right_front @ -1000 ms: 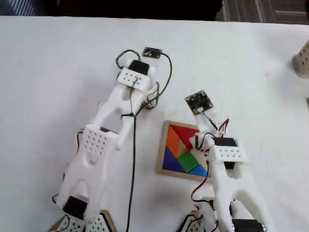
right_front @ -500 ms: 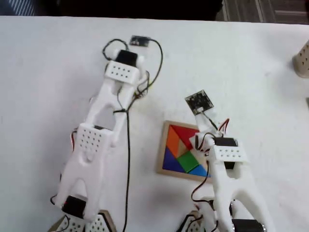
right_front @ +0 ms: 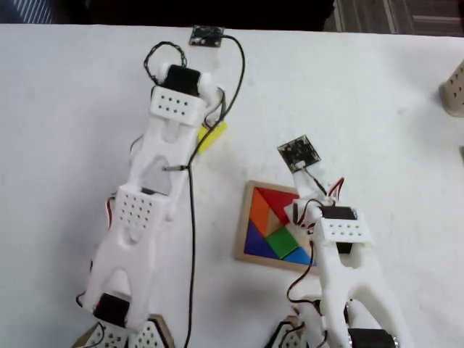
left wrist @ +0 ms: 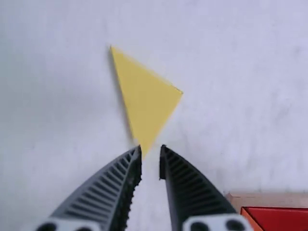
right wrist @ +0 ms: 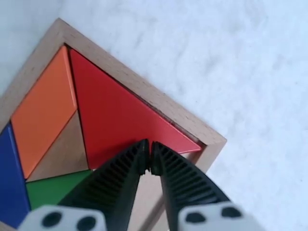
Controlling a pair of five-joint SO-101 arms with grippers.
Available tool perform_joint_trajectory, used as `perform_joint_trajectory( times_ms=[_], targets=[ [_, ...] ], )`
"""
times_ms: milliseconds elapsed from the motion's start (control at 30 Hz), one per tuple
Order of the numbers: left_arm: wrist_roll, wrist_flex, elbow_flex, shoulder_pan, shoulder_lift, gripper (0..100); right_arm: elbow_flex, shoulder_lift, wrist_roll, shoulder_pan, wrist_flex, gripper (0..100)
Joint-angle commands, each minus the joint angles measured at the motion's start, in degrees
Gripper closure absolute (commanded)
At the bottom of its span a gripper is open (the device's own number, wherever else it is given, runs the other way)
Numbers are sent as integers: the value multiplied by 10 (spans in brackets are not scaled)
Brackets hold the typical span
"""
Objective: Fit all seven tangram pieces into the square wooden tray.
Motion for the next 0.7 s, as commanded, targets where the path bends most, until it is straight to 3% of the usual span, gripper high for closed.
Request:
perform_joint_trajectory(
  times_ms=[0,133,433,567,667],
  targets=[
    [-1,-45,-1,9,-7,835,-3,-19,5,0,0,978],
    [-4,-51,-24,23,23,825,-3,-19,5,0,1,978],
    [-100,-67,-41,26,44,888,-2,-20,6,0,12,978],
    [-125,3,-69,25,40,825,-2,-20,6,0,12,978],
    [-121,22,-125,7,27,895,-2,-20,6,-1,9,978]
  ],
)
